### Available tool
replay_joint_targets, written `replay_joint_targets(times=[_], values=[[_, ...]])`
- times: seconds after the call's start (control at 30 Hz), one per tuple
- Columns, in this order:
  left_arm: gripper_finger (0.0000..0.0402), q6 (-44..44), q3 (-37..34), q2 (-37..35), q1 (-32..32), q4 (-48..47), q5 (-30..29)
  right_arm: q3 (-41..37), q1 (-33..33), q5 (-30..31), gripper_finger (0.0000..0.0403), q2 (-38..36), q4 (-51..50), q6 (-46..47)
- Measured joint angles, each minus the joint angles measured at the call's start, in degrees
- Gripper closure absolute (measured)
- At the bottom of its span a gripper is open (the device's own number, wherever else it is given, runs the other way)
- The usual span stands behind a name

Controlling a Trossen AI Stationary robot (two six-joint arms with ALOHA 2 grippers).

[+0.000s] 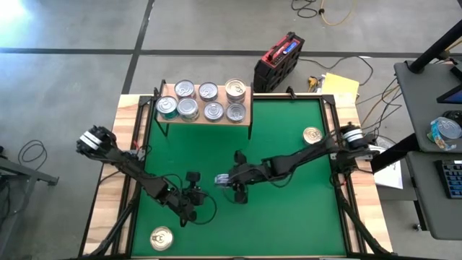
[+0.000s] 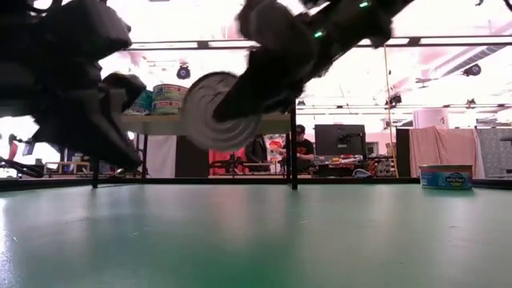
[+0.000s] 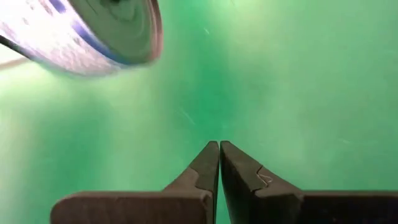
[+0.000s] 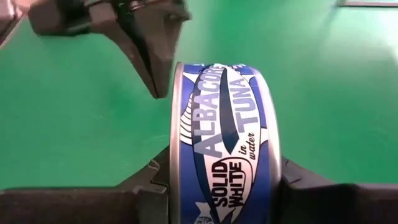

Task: Stack canned seafood by type on shelf
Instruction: Stack the center dark blue tuna can on top of the dark blue tuna can on the shelf

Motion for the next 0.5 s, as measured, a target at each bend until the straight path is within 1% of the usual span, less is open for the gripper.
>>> replay_joint_targets(times=[0.13, 0.23, 0.27, 0.37, 0.5], values=[[0.0402, 3.69, 0.64, -1.00, 0.00, -0.02, -5.56, -8.76, -0.02, 3.77, 0.0281, -6.69, 7.56, 4.57], [0.0402, 7.93, 0.83, -2.37, 0.25, 0.60, -8.95, -15.78, -0.46, 4.33, 0.0281, -9.85, 20.11, 7.33], [0.0402, 9.88, 0.84, -3.13, 0.53, 1.10, -9.12, -17.77, -0.63, 4.35, 0.0281, -10.55, 24.12, 8.22], [0.0402, 15.45, 0.84, -6.33, 2.35, 2.51, -7.50, -21.96, -1.24, 4.44, 0.0281, -11.76, 33.90, 10.41], [0.0401, 23.96, 0.70, -11.86, 5.64, 4.70, -0.83, -23.57, -2.12, 4.49, 0.0281, -11.95, 39.15, 14.51]])
